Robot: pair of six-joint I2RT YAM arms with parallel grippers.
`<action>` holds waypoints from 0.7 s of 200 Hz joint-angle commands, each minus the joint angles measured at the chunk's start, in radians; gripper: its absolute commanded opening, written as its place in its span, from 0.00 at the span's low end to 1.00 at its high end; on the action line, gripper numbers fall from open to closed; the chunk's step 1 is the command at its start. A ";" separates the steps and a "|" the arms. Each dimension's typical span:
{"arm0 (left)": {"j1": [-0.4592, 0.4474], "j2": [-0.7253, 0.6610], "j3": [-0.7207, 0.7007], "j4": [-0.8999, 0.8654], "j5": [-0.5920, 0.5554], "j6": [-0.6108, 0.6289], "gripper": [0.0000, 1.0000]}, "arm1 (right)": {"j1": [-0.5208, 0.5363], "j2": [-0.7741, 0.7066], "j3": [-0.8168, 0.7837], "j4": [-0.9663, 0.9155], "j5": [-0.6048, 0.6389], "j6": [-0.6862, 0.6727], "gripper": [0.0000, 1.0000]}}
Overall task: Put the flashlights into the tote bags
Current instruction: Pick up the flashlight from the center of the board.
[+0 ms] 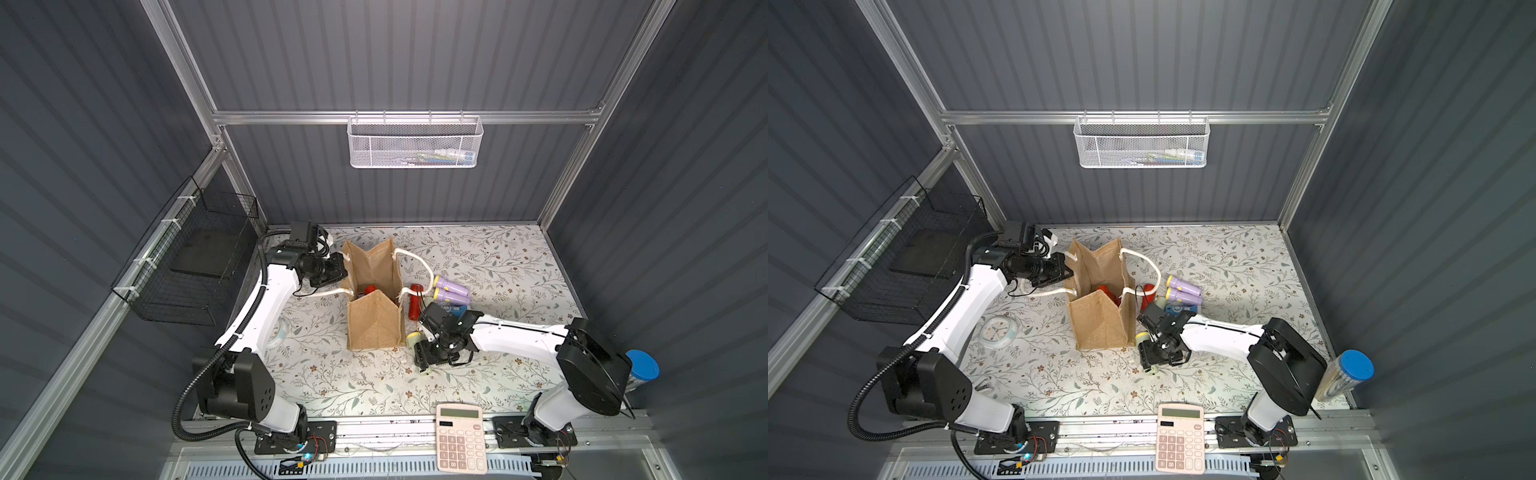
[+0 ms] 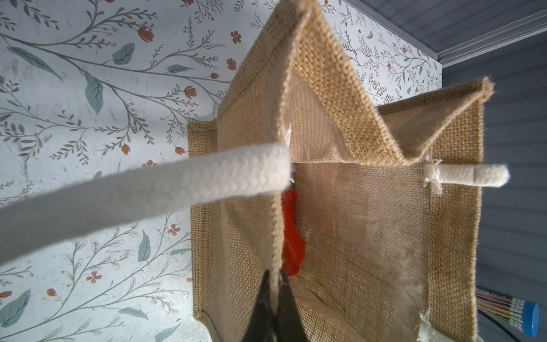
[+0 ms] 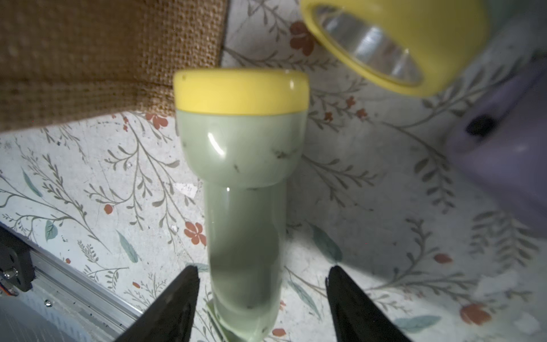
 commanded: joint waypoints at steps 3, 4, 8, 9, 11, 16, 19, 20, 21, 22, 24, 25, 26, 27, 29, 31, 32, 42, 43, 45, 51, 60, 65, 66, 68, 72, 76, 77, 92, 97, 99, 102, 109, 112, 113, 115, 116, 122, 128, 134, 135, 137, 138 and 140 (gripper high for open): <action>-0.002 -0.022 0.013 0.015 0.006 -0.001 0.00 | 0.020 0.034 0.033 -0.053 0.010 -0.007 0.69; -0.001 -0.022 0.013 0.016 0.007 -0.001 0.00 | 0.021 0.035 0.033 -0.054 0.010 -0.007 0.69; -0.001 -0.023 0.013 0.015 0.008 -0.001 0.00 | 0.023 0.038 0.032 -0.056 0.011 -0.005 0.69; -0.001 -0.022 0.013 0.015 0.008 -0.001 0.00 | 0.023 0.038 0.030 -0.057 0.011 -0.004 0.69; 0.000 -0.022 0.013 0.015 0.007 -0.001 0.00 | 0.024 0.040 0.030 -0.057 0.012 -0.004 0.68; -0.001 -0.023 -0.014 0.016 0.008 -0.001 0.00 | 0.024 0.044 0.027 -0.063 0.014 -0.005 0.68; 0.000 -0.024 -0.022 0.017 0.010 -0.001 0.00 | 0.026 0.046 0.027 -0.065 0.015 -0.005 0.68; -0.001 -0.024 -0.023 0.017 0.009 -0.001 0.00 | 0.026 0.046 0.027 -0.065 0.015 -0.005 0.68; -0.001 -0.025 -0.024 0.017 0.009 -0.001 0.00 | 0.027 0.046 0.026 -0.066 0.015 -0.005 0.68; -0.001 -0.024 -0.024 0.017 0.009 -0.001 0.00 | 0.028 0.046 0.026 -0.067 0.017 -0.004 0.68; -0.001 -0.025 -0.026 0.018 0.010 -0.001 0.00 | 0.029 0.047 0.024 -0.068 0.018 -0.005 0.68; -0.001 -0.025 -0.026 0.018 0.010 -0.001 0.00 | 0.029 0.049 0.024 -0.069 0.018 -0.005 0.68; -0.001 -0.025 -0.027 0.018 0.011 -0.001 0.00 | 0.029 0.050 0.024 -0.069 0.019 -0.005 0.68; 0.000 -0.025 -0.027 0.018 0.011 -0.001 0.00 | 0.028 0.050 0.024 -0.070 0.020 -0.004 0.68; 0.000 -0.025 -0.027 0.019 0.010 -0.001 0.00 | 0.030 0.052 0.024 -0.071 0.020 -0.004 0.68; 0.000 -0.025 -0.028 0.019 0.012 -0.002 0.00 | 0.030 0.052 0.023 -0.072 0.022 -0.005 0.68; 0.000 -0.025 -0.028 0.020 0.012 -0.002 0.00 | 0.030 0.052 0.023 -0.072 0.023 -0.004 0.68; 0.000 -0.025 -0.030 0.021 0.012 -0.004 0.00 | 0.032 0.063 0.025 -0.082 0.030 -0.004 0.67; 0.000 -0.025 -0.031 0.021 0.013 -0.004 0.00 | 0.033 0.064 0.026 -0.083 0.031 -0.005 0.67; -0.001 -0.024 -0.032 0.021 0.013 -0.004 0.00 | 0.034 0.066 0.027 -0.085 0.032 -0.005 0.67; -0.001 -0.024 -0.033 0.023 0.013 -0.004 0.00 | 0.035 0.074 0.032 -0.091 0.039 -0.007 0.67; -0.002 -0.023 -0.033 0.024 0.013 -0.004 0.00 | 0.038 0.084 0.041 -0.099 0.047 -0.008 0.67; -0.001 -0.022 -0.033 0.024 0.010 -0.004 0.00 | 0.038 0.089 0.045 -0.099 0.045 -0.010 0.67; -0.001 -0.022 -0.033 0.024 0.011 -0.005 0.00 | 0.038 0.091 0.045 -0.099 0.045 -0.011 0.67; -0.001 -0.022 -0.033 0.024 0.011 -0.004 0.00 | 0.039 0.092 0.045 -0.098 0.045 -0.011 0.66; 0.000 -0.021 -0.032 0.024 0.011 -0.004 0.00 | 0.039 0.095 0.046 -0.097 0.045 -0.011 0.66; -0.001 -0.021 -0.032 0.024 0.012 -0.005 0.00 | 0.041 0.098 0.046 -0.095 0.047 -0.008 0.66; -0.001 -0.021 -0.031 0.024 0.011 -0.005 0.00 | 0.041 0.099 0.046 -0.095 0.047 -0.007 0.66; 0.000 -0.020 -0.029 0.024 0.013 -0.005 0.00 | 0.041 0.107 0.047 -0.097 0.056 0.000 0.64; -0.002 -0.020 -0.029 0.024 0.012 -0.004 0.00 | 0.043 0.109 0.047 -0.098 0.061 0.003 0.64; -0.001 -0.020 -0.029 0.024 0.013 -0.004 0.00 | 0.043 0.110 0.046 -0.099 0.063 0.004 0.63; -0.001 -0.020 -0.029 0.024 0.013 -0.004 0.00 | 0.043 0.112 0.047 -0.099 0.066 0.005 0.63; -0.002 -0.019 -0.029 0.024 0.012 -0.004 0.00 | 0.043 0.114 0.048 -0.103 0.073 0.008 0.62; -0.002 -0.019 -0.029 0.024 0.013 -0.004 0.00 | 0.043 0.116 0.049 -0.104 0.074 0.008 0.62; -0.002 -0.019 -0.029 0.024 0.012 -0.005 0.00 | 0.042 0.117 0.050 -0.105 0.075 0.008 0.62; -0.002 -0.019 -0.029 0.024 0.013 -0.004 0.00 | 0.044 0.118 0.050 -0.106 0.077 0.008 0.61; -0.001 -0.019 -0.029 0.025 0.013 -0.004 0.00 | 0.044 0.118 0.051 -0.106 0.078 0.008 0.61; -0.001 -0.019 -0.029 0.026 0.012 -0.005 0.00 | 0.044 0.121 0.051 -0.111 0.085 0.011 0.60; -0.001 -0.019 -0.029 0.026 0.014 -0.005 0.00 | 0.045 0.125 0.056 -0.120 0.093 0.012 0.60; -0.001 -0.018 -0.030 0.026 0.014 -0.005 0.00 | 0.046 0.128 0.061 -0.128 0.099 0.014 0.60; -0.001 -0.018 -0.030 0.026 0.014 -0.006 0.00 | 0.046 0.129 0.061 -0.129 0.101 0.014 0.60; -0.001 -0.017 -0.030 0.026 0.014 -0.005 0.00 | 0.047 0.132 0.064 -0.130 0.104 0.016 0.60; -0.002 -0.017 -0.030 0.026 0.014 -0.005 0.00 | 0.047 0.134 0.064 -0.133 0.105 0.015 0.60; -0.001 -0.017 -0.030 0.026 0.014 -0.005 0.00 | 0.047 0.136 0.067 -0.136 0.108 0.016 0.60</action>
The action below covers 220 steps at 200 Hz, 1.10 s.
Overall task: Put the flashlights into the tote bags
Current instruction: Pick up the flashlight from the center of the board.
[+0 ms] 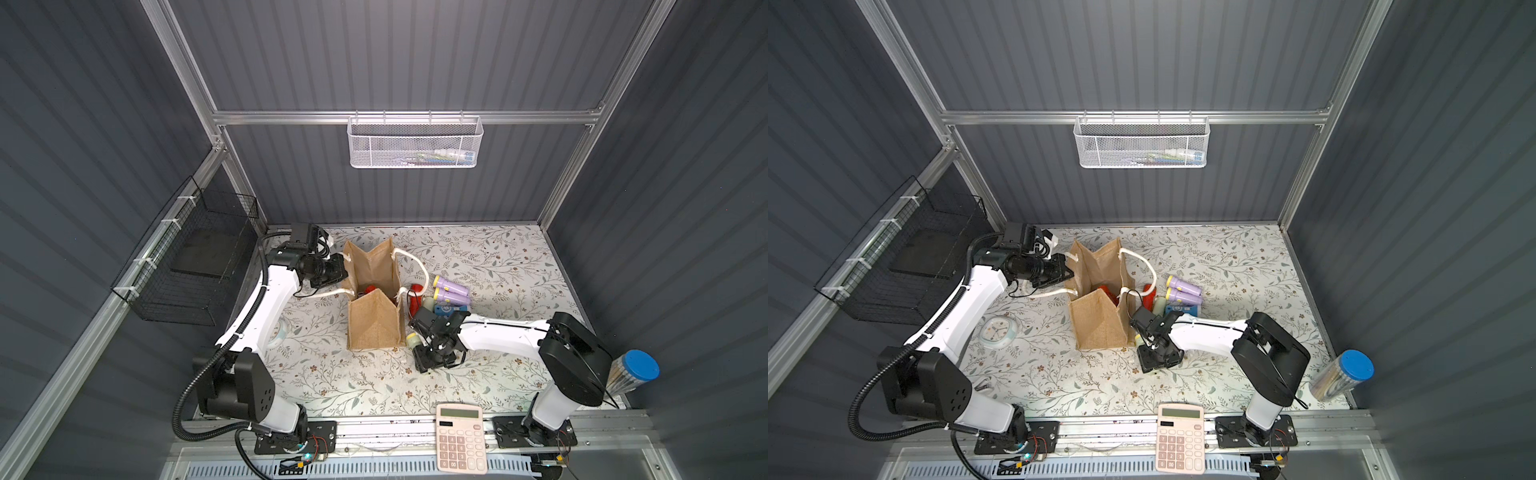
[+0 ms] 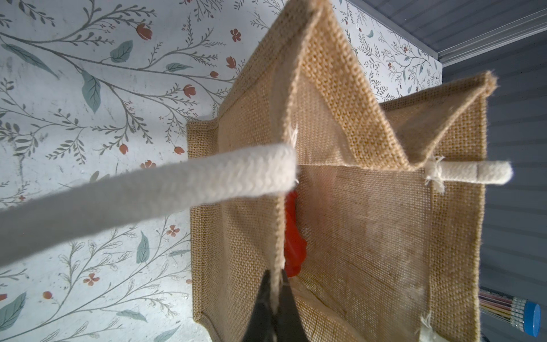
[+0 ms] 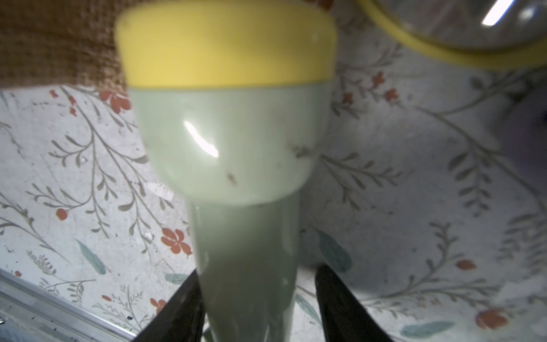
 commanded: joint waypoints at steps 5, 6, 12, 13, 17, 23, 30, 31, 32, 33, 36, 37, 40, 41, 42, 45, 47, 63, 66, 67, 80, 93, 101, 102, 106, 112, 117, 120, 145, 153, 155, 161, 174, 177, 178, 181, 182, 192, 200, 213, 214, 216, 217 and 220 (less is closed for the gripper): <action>-0.001 -0.014 -0.012 0.009 0.009 -0.004 0.00 | 0.008 0.052 0.013 -0.072 0.065 0.014 0.60; -0.001 -0.015 -0.012 0.009 0.009 -0.004 0.00 | 0.008 0.053 0.015 -0.074 0.066 0.014 0.60; 0.000 -0.015 -0.013 0.011 0.009 -0.005 0.00 | 0.009 0.061 0.021 -0.084 0.076 0.018 0.59; 0.000 -0.015 -0.014 0.011 0.009 -0.005 0.00 | 0.010 0.062 0.021 -0.085 0.078 0.018 0.59; -0.001 -0.015 -0.014 0.011 0.009 -0.004 0.00 | 0.010 0.066 0.024 -0.090 0.082 0.018 0.59; -0.001 -0.017 -0.015 0.011 0.011 -0.004 0.00 | 0.012 0.072 0.028 -0.093 0.085 0.016 0.59; -0.001 -0.017 -0.015 0.011 0.010 -0.004 0.00 | 0.014 0.078 0.030 -0.097 0.090 0.020 0.58; -0.001 -0.018 -0.015 0.011 0.011 -0.004 0.00 | 0.014 0.078 0.030 -0.097 0.090 0.020 0.58; -0.001 -0.018 -0.014 0.011 0.011 -0.004 0.00 | 0.014 0.079 0.031 -0.098 0.091 0.020 0.58; -0.001 -0.018 -0.014 0.011 0.010 -0.004 0.00 | 0.014 0.080 0.031 -0.099 0.093 0.019 0.58; 0.000 -0.018 -0.014 0.011 0.009 -0.004 0.00 | 0.014 0.081 0.034 -0.100 0.093 0.021 0.58; -0.001 -0.018 -0.014 0.011 0.009 -0.004 0.00 | 0.015 0.082 0.034 -0.101 0.093 0.021 0.58; -0.001 -0.018 -0.015 0.011 0.009 -0.004 0.00 | 0.015 0.084 0.038 -0.104 0.095 0.021 0.57; -0.001 -0.019 -0.015 0.011 0.009 -0.004 0.00 | 0.015 0.086 0.038 -0.104 0.096 0.022 0.57; -0.001 -0.019 -0.015 0.010 0.009 -0.004 0.00 | 0.015 0.086 0.039 -0.105 0.096 0.022 0.57; -0.001 -0.019 -0.014 0.010 0.009 -0.003 0.00 | 0.015 0.089 0.042 -0.108 0.098 0.025 0.57; -0.001 -0.020 -0.015 0.009 0.009 -0.003 0.00 | 0.015 0.091 0.043 -0.110 0.100 0.026 0.57; 0.000 -0.023 -0.014 0.008 0.007 -0.001 0.00 | 0.018 0.104 0.059 -0.133 0.116 0.032 0.55; -0.001 -0.023 -0.014 0.008 0.005 -0.001 0.00 | 0.018 0.108 0.062 -0.139 0.119 0.032 0.54; -0.001 -0.023 -0.013 0.008 0.006 -0.001 0.00 | 0.019 0.110 0.064 -0.140 0.120 0.032 0.54; -0.001 -0.023 -0.015 0.008 0.007 -0.001 0.00 | 0.020 0.117 0.071 -0.158 0.123 0.034 0.51; -0.001 -0.023 -0.014 0.008 0.008 0.001 0.00 | 0.021 0.109 0.062 -0.160 0.133 0.042 0.45; -0.001 -0.023 -0.015 0.009 0.009 0.001 0.00 | 0.022 0.100 0.054 -0.160 0.134 0.045 0.40; -0.001 -0.023 -0.014 0.009 0.010 0.001 0.00 | 0.022 0.099 0.053 -0.160 0.134 0.045 0.40; -0.001 -0.023 -0.014 0.009 0.012 0.001 0.00 | 0.021 0.093 0.049 -0.160 0.137 0.047 0.38; -0.001 -0.021 -0.014 0.009 0.011 0.001 0.00 | 0.022 0.083 0.045 -0.160 0.143 0.049 0.36; -0.001 -0.020 -0.013 0.011 0.012 0.002 0.00 | 0.021 0.073 0.040 -0.160 0.146 0.054 0.35; -0.001 -0.021 -0.011 0.011 0.013 0.002 0.00 | 0.021 0.066 0.038 -0.161 0.146 0.054 0.35; -0.001 -0.019 -0.003 0.010 0.013 0.003 0.00 | 0.022 -0.027 0.038 -0.167 0.170 0.047 0.27; 0.000 -0.017 0.002 0.007 0.014 0.004 0.00 | 0.020 -0.062 0.036 -0.167 0.184 0.043 0.26; -0.001 -0.017 0.002 0.006 0.015 0.004 0.00 | 0.021 -0.070 0.035 -0.169 0.185 0.041 0.26; -0.001 -0.015 0.004 0.007 0.016 0.003 0.00 | 0.020 -0.095 0.033 -0.174 0.194 0.036 0.25; -0.002 -0.014 0.005 0.011 0.017 0.004 0.00 | 0.020 -0.153 0.033 -0.191 0.224 0.036 0.23; -0.001 -0.015 0.004 0.012 0.017 0.004 0.00 | 0.020 -0.167 0.033 -0.192 0.228 0.035 0.23; -0.001 -0.014 0.005 0.012 0.019 0.004 0.00 | 0.019 -0.172 0.033 -0.192 0.228 0.035 0.23; -0.001 -0.014 0.007 0.012 0.019 0.003 0.00 | 0.020 -0.189 0.033 -0.193 0.229 0.032 0.23; -0.001 -0.013 0.008 0.012 0.019 0.003 0.00 | 0.020 -0.194 0.033 -0.193 0.231 0.032 0.23; -0.001 -0.011 0.007 0.014 0.024 0.002 0.00 | 0.019 -0.251 0.031 -0.191 0.248 0.032 0.23; -0.001 -0.009 0.008 0.017 0.032 0.001 0.00 | 0.014 -0.286 0.031 -0.193 0.262 0.035 0.23; -0.001 -0.008 0.008 0.023 0.037 -0.001 0.00 | 0.000 -0.337 0.028 -0.198 0.284 0.049 0.22; 0.000 -0.008 0.008 0.024 0.038 -0.001 0.00 | -0.001 -0.341 0.028 -0.198 0.286 0.051 0.22; 0.000 -0.009 0.008 0.023 0.039 -0.001 0.00 | -0.003 -0.347 0.027 -0.198 0.292 0.052 0.21; 0.000 -0.009 0.008 0.024 0.039 -0.002 0.00 | -0.004 -0.351 0.026 -0.198 0.296 0.052 0.21; -0.001 -0.010 0.008 0.025 0.039 -0.002 0.00 | -0.004 -0.362 0.022 -0.198 0.307 0.055 0.21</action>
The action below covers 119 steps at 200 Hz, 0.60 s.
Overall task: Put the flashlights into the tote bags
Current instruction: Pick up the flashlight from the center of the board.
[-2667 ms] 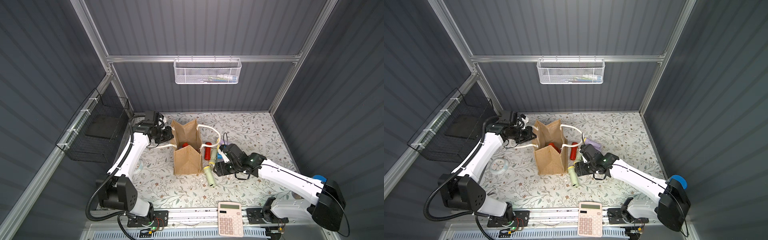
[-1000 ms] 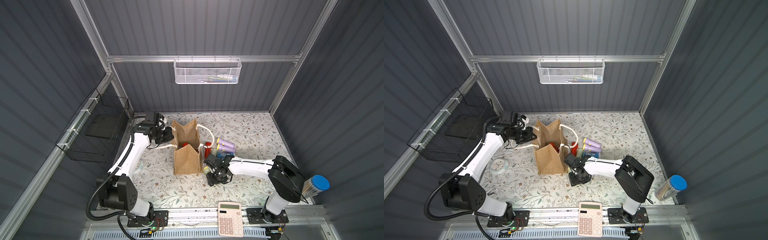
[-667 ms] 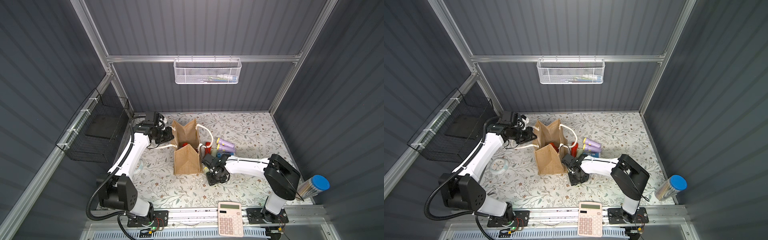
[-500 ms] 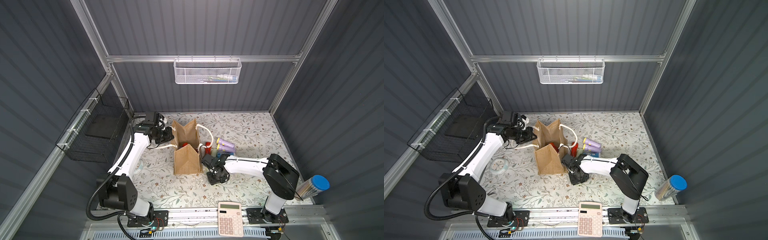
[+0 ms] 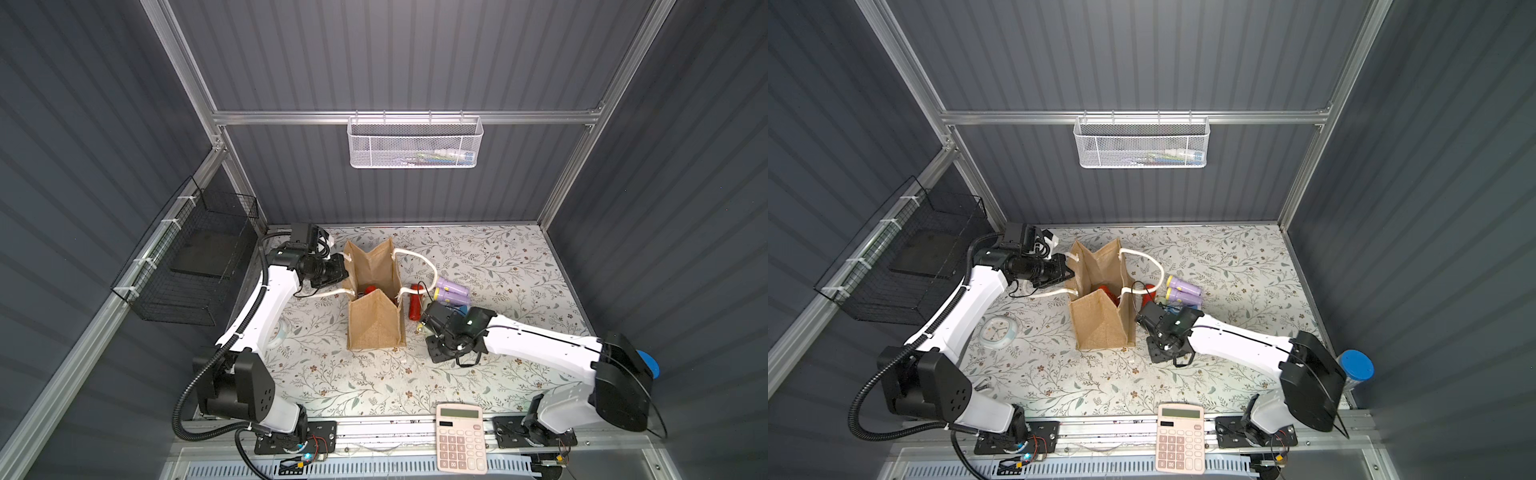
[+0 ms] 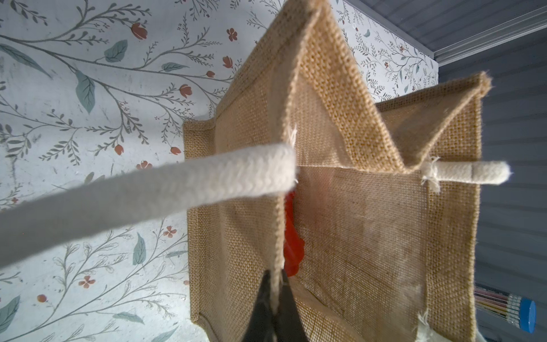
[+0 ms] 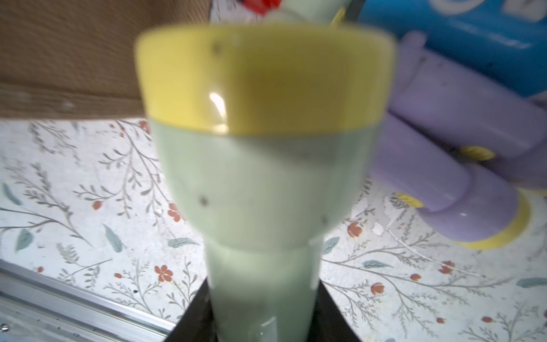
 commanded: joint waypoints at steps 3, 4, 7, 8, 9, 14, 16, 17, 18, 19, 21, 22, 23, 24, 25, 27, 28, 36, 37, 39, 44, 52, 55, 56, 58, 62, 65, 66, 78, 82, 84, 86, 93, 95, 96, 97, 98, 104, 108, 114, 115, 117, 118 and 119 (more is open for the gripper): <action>-0.002 -0.011 0.011 0.018 0.026 -0.003 0.00 | -0.020 -0.089 -0.010 -0.035 0.104 0.017 0.21; -0.002 -0.011 0.011 0.019 0.026 -0.003 0.00 | -0.021 -0.094 -0.010 -0.036 0.109 0.017 0.20; -0.002 -0.012 0.011 0.020 0.026 -0.002 0.00 | -0.023 -0.103 -0.012 -0.037 0.119 0.021 0.20; -0.002 -0.012 0.011 0.020 0.027 -0.002 0.00 | -0.024 -0.106 -0.013 -0.037 0.123 0.022 0.21; -0.002 -0.012 0.011 0.021 0.027 -0.003 0.00 | -0.025 -0.109 -0.014 -0.038 0.127 0.024 0.20; -0.002 -0.012 0.012 0.022 0.028 -0.003 0.00 | -0.031 -0.124 -0.017 -0.045 0.147 0.031 0.20; -0.001 -0.012 0.014 0.022 0.027 -0.002 0.00 | -0.034 -0.129 -0.017 -0.050 0.151 0.034 0.20; -0.001 -0.012 0.014 0.022 0.028 -0.002 0.00 | -0.037 -0.132 -0.016 -0.051 0.155 0.037 0.20; -0.002 -0.011 0.014 0.022 0.027 -0.002 0.00 | -0.039 -0.133 -0.015 -0.054 0.158 0.037 0.20; -0.002 -0.012 0.014 0.022 0.027 -0.002 0.00 | -0.041 -0.136 -0.015 -0.056 0.160 0.038 0.20; -0.001 -0.012 0.014 0.022 0.029 -0.002 0.00 | -0.044 -0.141 -0.014 -0.061 0.160 0.041 0.20; -0.001 -0.011 0.014 0.022 0.030 -0.001 0.00 | -0.046 -0.144 -0.015 -0.062 0.164 0.041 0.20; -0.002 -0.012 0.014 0.022 0.031 -0.001 0.00 | -0.049 -0.147 -0.014 -0.065 0.167 0.043 0.20; -0.001 -0.012 0.013 0.022 0.030 -0.001 0.00 | -0.053 -0.148 -0.013 -0.066 0.168 0.045 0.20; -0.001 -0.012 0.014 0.022 0.030 -0.002 0.00 | -0.055 -0.153 -0.012 -0.070 0.171 0.046 0.20; -0.001 -0.012 0.014 0.022 0.032 -0.001 0.00 | -0.059 -0.156 -0.011 -0.072 0.171 0.046 0.20; -0.001 -0.011 0.014 0.023 0.032 0.000 0.00 | -0.061 -0.159 -0.010 -0.074 0.172 0.047 0.20; -0.001 -0.011 0.014 0.028 0.043 0.003 0.00 | -0.084 -0.179 -0.003 -0.085 0.169 0.050 0.20; -0.001 -0.011 0.014 0.028 0.043 0.003 0.00 | -0.088 -0.182 -0.002 -0.084 0.168 0.050 0.20; -0.001 -0.011 0.014 0.030 0.046 0.004 0.00 | -0.094 -0.188 -0.001 -0.085 0.163 0.049 0.21; -0.002 -0.012 0.014 0.035 0.055 0.007 0.00 | -0.111 -0.199 0.008 -0.083 0.143 0.046 0.21; -0.001 -0.013 0.013 0.041 0.069 0.013 0.00 | -0.134 -0.215 0.024 -0.074 0.112 0.037 0.22; -0.001 -0.014 0.014 0.044 0.074 0.015 0.00 | -0.142 -0.219 0.032 -0.071 0.102 0.034 0.22; -0.001 -0.014 0.014 0.044 0.075 0.016 0.00 | -0.145 -0.221 0.034 -0.069 0.099 0.032 0.22; 0.000 -0.015 0.013 0.046 0.077 0.018 0.00 | -0.149 -0.224 0.039 -0.067 0.095 0.028 0.22; -0.001 -0.016 0.014 0.049 0.081 0.020 0.00 | -0.155 -0.228 0.052 -0.059 0.088 0.021 0.22; -0.001 -0.018 0.013 0.050 0.083 0.023 0.00 | -0.159 -0.229 0.064 -0.057 0.084 0.017 0.22; -0.001 -0.018 0.014 0.050 0.083 0.024 0.00 | -0.160 -0.229 0.068 -0.057 0.084 0.015 0.22; -0.002 -0.020 0.014 0.053 0.094 0.034 0.00 | -0.168 -0.223 0.128 -0.056 0.080 -0.012 0.22; -0.001 -0.022 0.013 0.055 0.098 0.037 0.00 | -0.169 -0.218 0.151 -0.058 0.080 -0.021 0.22; -0.002 -0.022 0.012 0.056 0.100 0.038 0.00 | -0.169 -0.214 0.162 -0.059 0.081 -0.026 0.22; -0.002 -0.023 0.011 0.058 0.103 0.039 0.00 | -0.170 -0.211 0.172 -0.059 0.083 -0.029 0.22; -0.001 -0.026 0.005 0.062 0.111 0.041 0.00 | -0.171 -0.199 0.209 -0.061 0.083 -0.046 0.22; 0.000 -0.026 0.005 0.063 0.116 0.043 0.00 | -0.171 -0.196 0.224 -0.060 0.083 -0.049 0.22; -0.001 -0.027 0.005 0.064 0.116 0.043 0.00 | -0.171 -0.193 0.230 -0.060 0.085 -0.050 0.22; -0.001 -0.027 0.003 0.065 0.117 0.043 0.00 | -0.171 -0.191 0.237 -0.060 0.084 -0.051 0.22; -0.001 -0.028 0.001 0.066 0.119 0.044 0.00 | -0.171 -0.189 0.242 -0.059 0.083 -0.054 0.22; -0.001 -0.031 -0.005 0.071 0.126 0.045 0.00 | -0.171 -0.177 0.271 -0.052 0.078 -0.066 0.22; -0.002 -0.035 -0.010 0.076 0.130 0.045 0.00 | -0.172 -0.167 0.294 -0.046 0.073 -0.072 0.22; -0.002 -0.040 -0.017 0.084 0.139 0.045 0.00 | -0.171 -0.153 0.323 -0.035 0.064 -0.083 0.22; -0.001 -0.041 -0.018 0.086 0.141 0.045 0.00 | -0.171 -0.151 0.328 -0.031 0.063 -0.085 0.22; -0.001 -0.042 -0.021 0.089 0.143 0.045 0.00 | -0.172 -0.148 0.337 -0.026 0.060 -0.087 0.23; -0.001 -0.043 -0.022 0.091 0.145 0.044 0.00 | -0.172 -0.144 0.342 -0.023 0.058 -0.089 0.23; -0.001 -0.044 -0.024 0.091 0.146 0.045 0.00 | -0.172 -0.144 0.342 -0.023 0.058 -0.089 0.23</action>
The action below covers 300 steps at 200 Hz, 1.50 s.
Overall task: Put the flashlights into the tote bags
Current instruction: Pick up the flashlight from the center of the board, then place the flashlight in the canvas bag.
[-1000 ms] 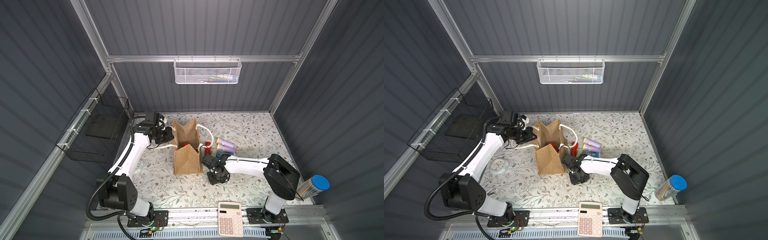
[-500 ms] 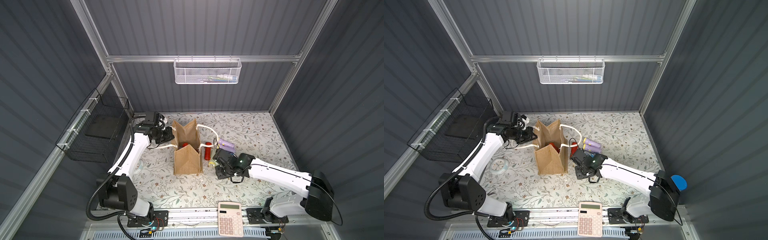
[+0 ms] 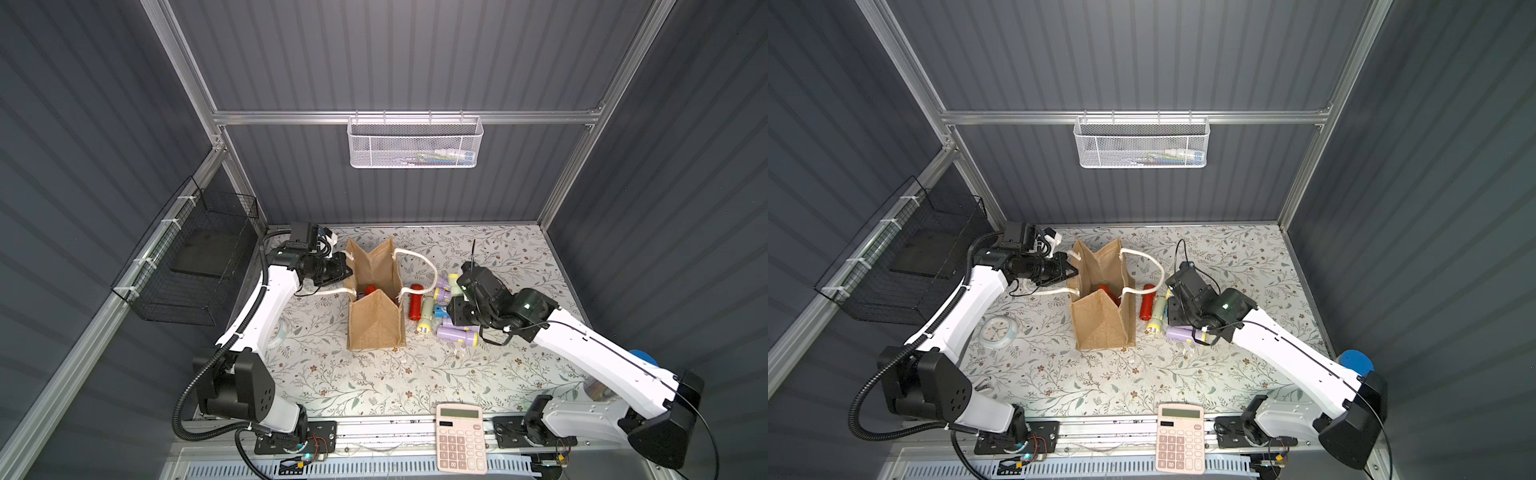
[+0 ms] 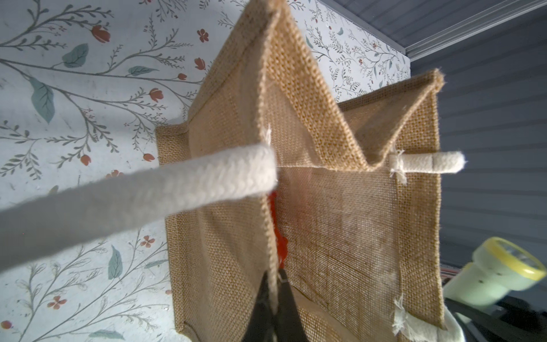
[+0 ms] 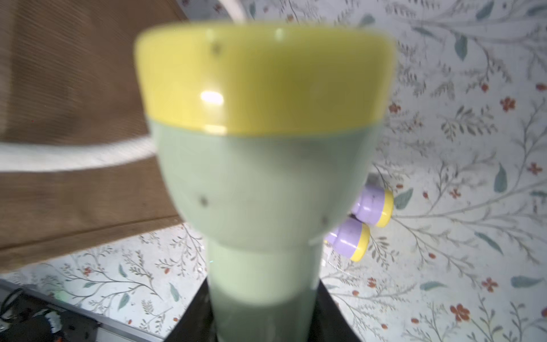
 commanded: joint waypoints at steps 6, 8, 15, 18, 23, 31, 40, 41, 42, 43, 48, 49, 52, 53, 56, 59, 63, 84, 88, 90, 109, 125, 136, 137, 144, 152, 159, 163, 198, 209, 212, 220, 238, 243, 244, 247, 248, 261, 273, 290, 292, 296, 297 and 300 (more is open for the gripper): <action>-0.001 -0.048 -0.029 0.062 0.066 0.027 0.00 | -0.003 0.054 0.145 0.066 -0.036 -0.070 0.23; -0.001 -0.050 -0.033 0.063 0.068 0.027 0.00 | -0.004 0.060 0.154 0.073 -0.039 -0.072 0.23; -0.001 -0.055 -0.040 0.069 0.072 0.024 0.00 | -0.004 0.077 0.182 0.087 -0.049 -0.075 0.23; -0.001 -0.058 -0.042 0.070 0.073 0.023 0.00 | -0.004 0.090 0.202 0.097 -0.060 -0.076 0.23; -0.001 -0.060 -0.047 0.072 0.076 0.021 0.00 | -0.004 0.107 0.224 0.110 -0.076 -0.078 0.23; -0.001 -0.063 -0.050 0.071 0.078 0.022 0.00 | -0.003 0.131 0.258 0.132 -0.106 -0.081 0.23; 0.000 -0.065 -0.053 0.066 0.076 0.026 0.00 | -0.003 0.161 0.288 0.154 -0.144 -0.080 0.23; 0.000 -0.066 -0.054 0.066 0.076 0.027 0.00 | -0.002 0.166 0.293 0.159 -0.154 -0.079 0.23; -0.001 -0.065 -0.054 0.065 0.075 0.027 0.00 | -0.002 0.166 0.293 0.159 -0.154 -0.079 0.23; -0.001 -0.066 -0.054 0.065 0.075 0.028 0.00 | -0.002 0.170 0.296 0.163 -0.158 -0.077 0.23; -0.001 -0.067 -0.054 0.062 0.073 0.030 0.00 | -0.002 0.192 0.314 0.176 -0.183 -0.073 0.23; -0.001 -0.067 -0.054 0.062 0.073 0.031 0.00 | -0.002 0.199 0.321 0.181 -0.194 -0.071 0.23; -0.001 -0.066 -0.055 0.060 0.072 0.032 0.00 | -0.002 0.212 0.331 0.191 -0.207 -0.067 0.23; 0.000 -0.066 -0.055 0.060 0.073 0.033 0.00 | -0.002 0.216 0.334 0.193 -0.212 -0.067 0.23; -0.002 -0.065 -0.056 0.058 0.073 0.035 0.00 | -0.002 0.224 0.342 0.198 -0.223 -0.065 0.23; -0.001 -0.066 -0.056 0.056 0.073 0.037 0.00 | -0.002 0.235 0.353 0.205 -0.236 -0.062 0.23; -0.001 -0.065 -0.059 0.055 0.077 0.040 0.00 | -0.001 0.251 0.368 0.211 -0.253 -0.057 0.23; -0.001 -0.065 -0.067 0.059 0.080 0.042 0.00 | 0.015 0.346 0.475 0.227 -0.300 -0.044 0.22; -0.001 -0.065 -0.070 0.061 0.078 0.042 0.00 | 0.019 0.358 0.493 0.224 -0.305 -0.043 0.22; -0.002 -0.065 -0.069 0.061 0.077 0.042 0.00 | 0.022 0.375 0.512 0.222 -0.312 -0.043 0.22; -0.002 -0.065 -0.073 0.066 0.069 0.031 0.00 | 0.048 0.464 0.618 0.209 -0.368 -0.049 0.23; -0.001 -0.066 -0.079 0.083 0.093 0.010 0.00 | 0.071 0.542 0.702 0.192 -0.398 -0.051 0.23; -0.001 -0.068 -0.087 0.102 0.106 -0.006 0.00 | 0.087 0.595 0.758 0.175 -0.415 -0.054 0.23; -0.002 -0.069 -0.088 0.104 0.106 -0.007 0.00 | 0.087 0.595 0.758 0.175 -0.415 -0.054 0.23; -0.001 -0.071 -0.091 0.111 0.108 -0.013 0.00 | 0.094 0.628 0.786 0.168 -0.427 -0.052 0.23; 0.000 -0.072 -0.095 0.120 0.115 -0.014 0.00 | 0.097 0.651 0.801 0.165 -0.436 -0.049 0.23; -0.001 -0.072 -0.097 0.125 0.120 -0.017 0.00 | 0.099 0.671 0.810 0.165 -0.444 -0.042 0.23; -0.002 -0.072 -0.097 0.126 0.121 -0.019 0.00 | 0.099 0.679 0.813 0.165 -0.447 -0.039 0.23; -0.001 -0.074 -0.101 0.130 0.113 -0.037 0.00 | 0.101 0.718 0.791 0.175 -0.442 -0.018 0.23; -0.001 -0.081 -0.105 0.136 0.106 -0.045 0.00 | 0.101 0.727 0.775 0.180 -0.447 -0.006 0.22; 0.000 -0.083 -0.107 0.136 0.104 -0.047 0.00 | 0.100 0.728 0.769 0.182 -0.448 -0.002 0.22; -0.001 -0.086 -0.106 0.137 0.102 -0.051 0.00 | 0.100 0.734 0.754 0.188 -0.448 0.006 0.22; -0.001 -0.095 -0.106 0.131 0.095 -0.056 0.00 | 0.100 0.742 0.719 0.191 -0.450 0.021 0.21; -0.001 -0.099 -0.105 0.128 0.092 -0.057 0.00 | 0.101 0.743 0.711 0.192 -0.447 0.023 0.21; -0.001 -0.099 -0.104 0.128 0.092 -0.057 0.00 | 0.101 0.743 0.707 0.191 -0.447 0.025 0.21; -0.001 -0.100 -0.104 0.125 0.091 -0.056 0.00 | 0.100 0.743 0.700 0.192 -0.446 0.028 0.21; -0.001 -0.101 -0.104 0.125 0.091 -0.057 0.00 | 0.100 0.743 0.697 0.191 -0.446 0.028 0.21; -0.001 -0.105 -0.104 0.120 0.083 -0.056 0.00 | 0.101 0.743 0.666 0.194 -0.437 0.037 0.21; -0.001 -0.105 -0.104 0.117 0.081 -0.056 0.00 | 0.100 0.743 0.644 0.197 -0.439 0.040 0.20; -0.001 -0.099 -0.103 0.115 0.079 -0.056 0.00 | 0.101 0.751 0.621 0.183 -0.428 0.037 0.20; -0.001 -0.097 -0.104 0.115 0.079 -0.056 0.00 | 0.101 0.753 0.620 0.179 -0.427 0.037 0.20; -0.001 -0.096 -0.104 0.116 0.080 -0.056 0.00 | 0.100 0.755 0.618 0.174 -0.421 0.035 0.20; -0.001 -0.095 -0.104 0.116 0.081 -0.056 0.00 | 0.100 0.755 0.618 0.171 -0.419 0.035 0.20; -0.001 -0.094 -0.104 0.117 0.081 -0.055 0.00 | 0.100 0.758 0.616 0.167 -0.417 0.035 0.20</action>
